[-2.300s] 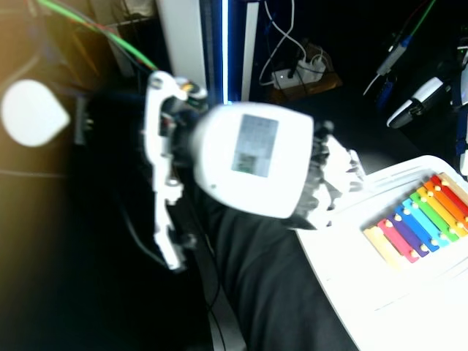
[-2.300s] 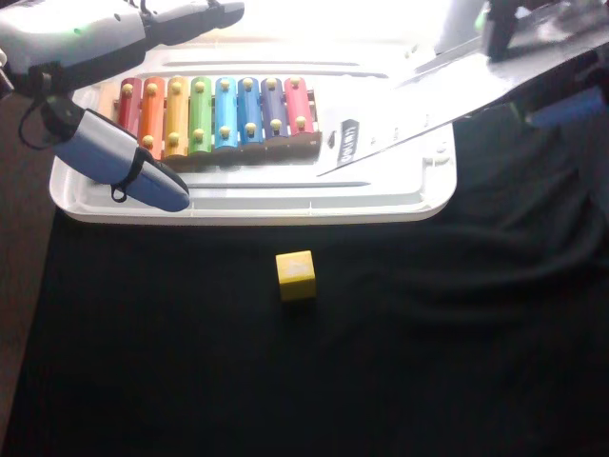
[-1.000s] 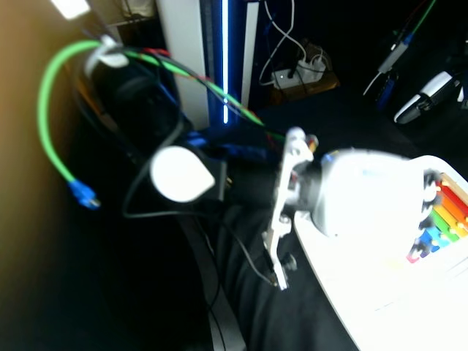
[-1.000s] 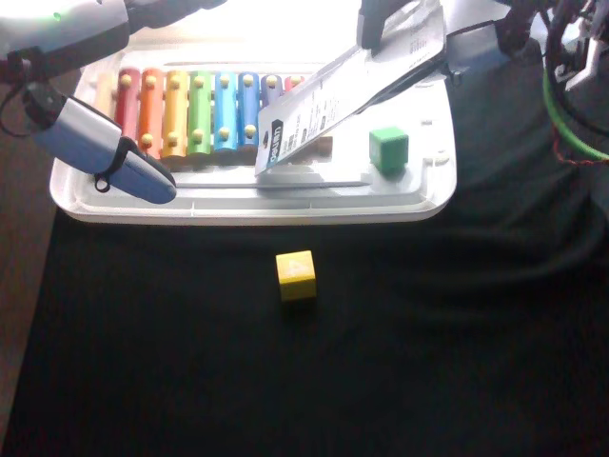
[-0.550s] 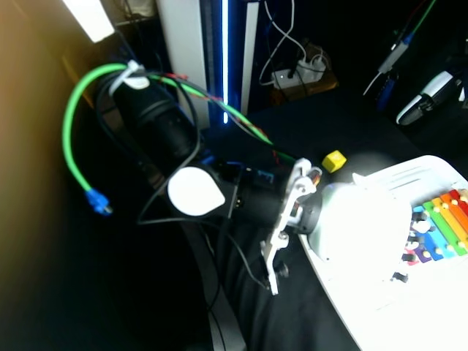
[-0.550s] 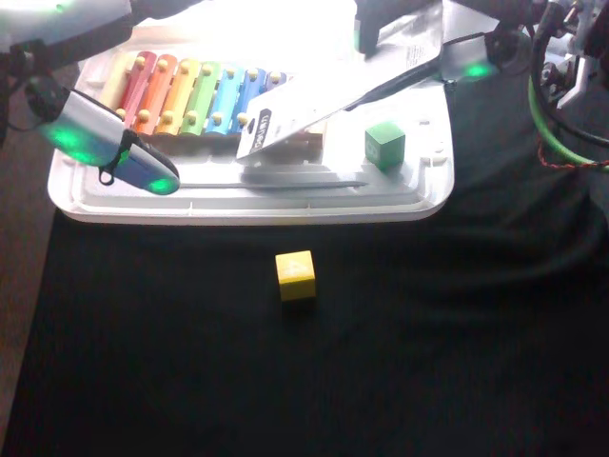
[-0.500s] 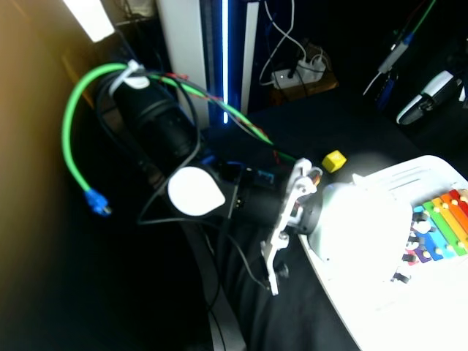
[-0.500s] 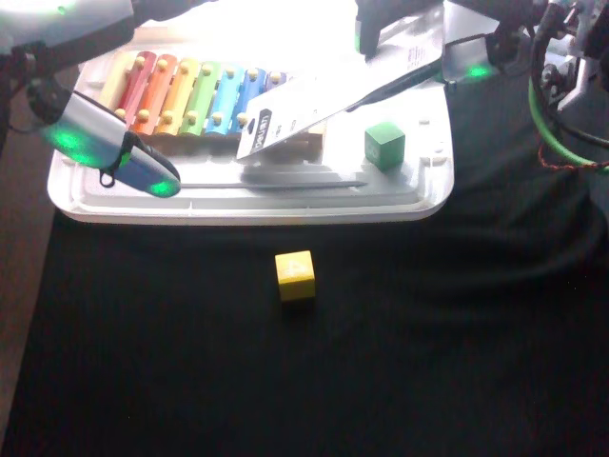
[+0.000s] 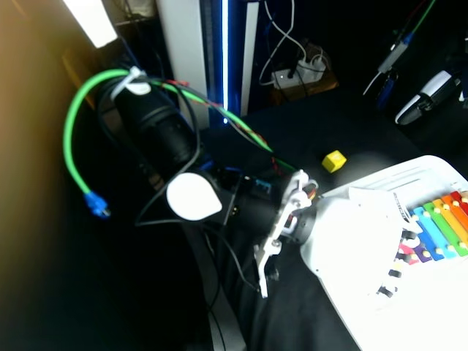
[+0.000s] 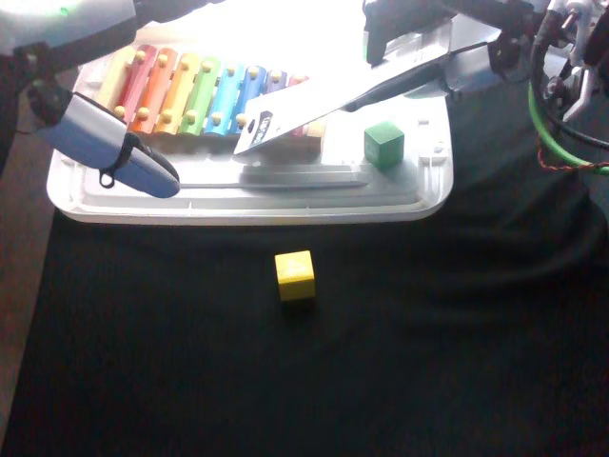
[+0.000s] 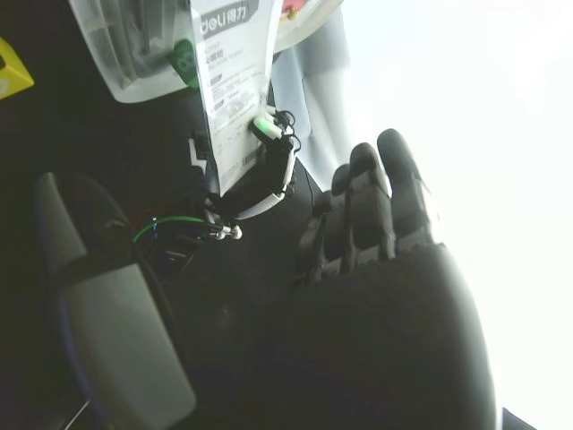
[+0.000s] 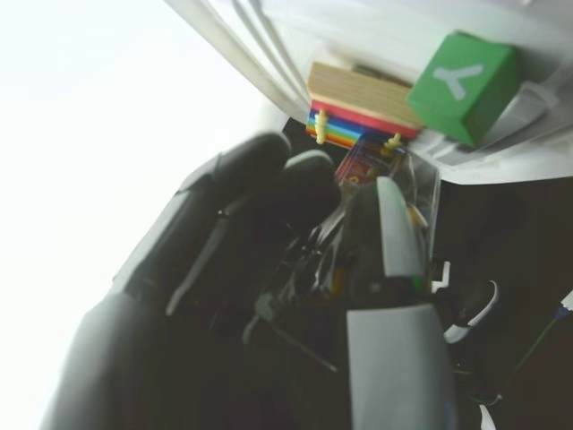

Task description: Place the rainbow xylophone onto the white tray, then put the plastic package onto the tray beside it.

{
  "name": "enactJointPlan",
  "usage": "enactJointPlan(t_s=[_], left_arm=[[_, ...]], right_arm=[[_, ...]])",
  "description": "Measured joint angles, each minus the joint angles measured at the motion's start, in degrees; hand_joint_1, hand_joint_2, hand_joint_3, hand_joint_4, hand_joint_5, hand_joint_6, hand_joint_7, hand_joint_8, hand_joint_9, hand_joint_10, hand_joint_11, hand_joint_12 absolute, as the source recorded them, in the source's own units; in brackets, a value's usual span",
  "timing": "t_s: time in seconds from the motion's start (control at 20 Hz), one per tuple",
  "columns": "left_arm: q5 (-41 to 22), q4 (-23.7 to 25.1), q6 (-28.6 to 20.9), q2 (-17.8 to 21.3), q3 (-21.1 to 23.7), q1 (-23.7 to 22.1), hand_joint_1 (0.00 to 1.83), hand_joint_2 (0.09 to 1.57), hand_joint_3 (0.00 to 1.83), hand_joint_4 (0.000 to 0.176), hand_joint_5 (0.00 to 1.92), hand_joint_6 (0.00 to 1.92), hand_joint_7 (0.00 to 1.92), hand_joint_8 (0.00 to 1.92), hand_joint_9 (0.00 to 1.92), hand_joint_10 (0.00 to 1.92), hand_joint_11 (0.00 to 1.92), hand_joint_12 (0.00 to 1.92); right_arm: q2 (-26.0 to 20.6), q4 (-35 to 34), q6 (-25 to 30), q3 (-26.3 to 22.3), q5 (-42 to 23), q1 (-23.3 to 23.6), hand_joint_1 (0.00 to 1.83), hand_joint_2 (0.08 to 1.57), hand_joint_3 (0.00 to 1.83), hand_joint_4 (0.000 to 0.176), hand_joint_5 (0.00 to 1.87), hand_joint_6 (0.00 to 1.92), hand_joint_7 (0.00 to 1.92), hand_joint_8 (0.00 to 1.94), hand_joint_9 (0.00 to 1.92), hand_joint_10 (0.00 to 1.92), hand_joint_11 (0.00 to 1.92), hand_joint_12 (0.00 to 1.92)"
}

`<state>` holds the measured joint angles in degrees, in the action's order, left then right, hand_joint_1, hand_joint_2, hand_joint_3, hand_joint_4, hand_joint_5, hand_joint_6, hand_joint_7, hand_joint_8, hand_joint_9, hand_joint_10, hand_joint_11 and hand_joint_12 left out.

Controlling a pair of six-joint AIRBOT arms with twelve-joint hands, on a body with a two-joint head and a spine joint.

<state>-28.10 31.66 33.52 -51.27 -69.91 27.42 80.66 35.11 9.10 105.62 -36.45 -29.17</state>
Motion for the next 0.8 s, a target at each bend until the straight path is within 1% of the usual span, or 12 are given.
enactJointPlan(t_s=[0.05,0.1,0.15,0.2,0.25,0.35,0.5,0.6,0.65,0.7,0.75,0.8], left_arm=[[0.0,0.0,0.0,0.0,0.0,0.0,0.92,0.69,0.0,0.0,0.0,0.0,0.1,0.0,0.17,0.01,0.0,0.59],[0.0,0.0,0.0,0.0,0.0,0.0,0.93,0.68,0.0,0.0,0.0,0.0,0.11,0.0,0.18,0.01,0.0,0.6],[0.0,0.0,0.0,0.0,0.0,0.0,0.95,0.68,0.0,0.0,0.0,0.0,0.12,0.01,0.2,0.01,0.0,0.63],[0.0,0.0,0.0,0.0,0.0,0.0,0.95,0.67,0.0,0.0,0.0,0.0,0.13,0.01,0.19,0.01,0.0,0.62],[0.1,0.0,0.0,0.0,0.0,0.0,0.93,0.67,0.0,0.0,0.0,0.0,0.12,0.0,0.18,0.0,0.0,0.6],[0.1,0.0,0.0,0.0,0.0,0.0,0.92,0.67,0.0,0.0,0.0,0.0,0.11,0.0,0.17,0.0,0.0,0.62],[0.4,-0.2,0.0,0.0,0.1,0.0,0.91,0.69,0.0,0.0,0.0,0.0,0.11,0.0,0.18,0.0,0.0,0.59],[0.6,-0.4,0.0,0.1,0.4,0.0,0.91,0.69,0.0,0.0,0.0,0.0,0.1,0.0,0.17,0.0,0.0,0.57],[0.6,-0.7,0.0,0.1,0.5,0.1,0.9,0.69,0.0,0.0,0.0,0.0,0.09,0.0,0.17,0.0,0.0,0.55],[0.5,-1.1,0.0,0.1,0.5,0.3,0.9,0.69,0.0,0.0,0.0,0.0,0.09,0.0,0.17,0.0,0.0,0.55],[0.5,-1.6,0.0,0.1,0.5,0.5,0.9,0.7,0.0,0.0,0.0,0.0,0.09,0.0,0.17,0.0,0.0,0.52],[0.6,-1.5,0.0,0.3,0.5,0.7,0.9,0.71,0.01,0.0,0.0,0.0,0.09,0.0,0.14,0.0,0.0,0.51]], right_arm=[[-0.2,0.3,0.3,0.0,0.1,0.0,1.17,1.01,0.0,0.0,0.75,0.1,0.79,0.1,0.71,0.25,0.4,0.96],[-0.4,0.9,0.5,0.0,0.2,0.0,1.04,0.94,0.0,0.043,0.6,0.02,0.66,0.02,0.63,0.09,0.29,0.96],[-0.9,2.1,0.7,0.0,0.7,0.0,0.92,0.85,0.0,0.103,0.43,0.0,0.5,0.0,0.51,0.02,0.18,0.95],[-1.1,2.5,0.7,0.0,1.3,-0.2,0.85,0.78,0.0,0.14,0.32,0.0,0.4,0.0,0.42,0.0,0.1,0.95],[-1.3,2.4,0.8,0.0,1.8,-0.4,0.8,0.72,0.0,0.169,0.17,0.0,0.29,0.0,0.31,0.0,0.04,1.0],[-1.9,3.3,1.3,-0.4,2.1,-0.4,0.76,0.67,0.0,0.176,0.01,0.0,0.16,0.0,0.19,0.0,0.0,0.95],[-3.5,3.3,1.4,-2.1,1.7,-0.4,0.69,0.6,0.0,0.176,0.0,0.0,0.05,0.0,0.09,0.0,0.0,0.94],[-4.7,3.7,1.4,-3.4,0.7,-0.4,0.74,0.61,0.0,0.176,0.0,0.0,0.03,0.0,0.04,0.01,0.0,0.72],[-5.4,3.7,1.4,-3.9,0.0,-0.4,0.74,0.61,0.0,0.176,0.0,0.0,0.0,0.0,0.01,0.0,0.0,0.52],[-6.2,3.7,1.4,-4.5,-0.6,-0.4,0.76,0.61,0.0,0.176,0.0,0.0,0.0,0.0,0.0,0.0,0.0,0.42],[-7.0,3.7,1.4,-5.0,-0.7,-0.4,0.76,0.61,0.0,0.176,0.0,0.0,0.0,0.0,0.0,0.0,0.0,0.4],[-7.6,3.8,1.4,-5.0,-0.8,-0.4,0.7,0.59,0.0,0.176,0.0,0.0,0.03,0.0,0.05,0.01,0.0,0.57]])
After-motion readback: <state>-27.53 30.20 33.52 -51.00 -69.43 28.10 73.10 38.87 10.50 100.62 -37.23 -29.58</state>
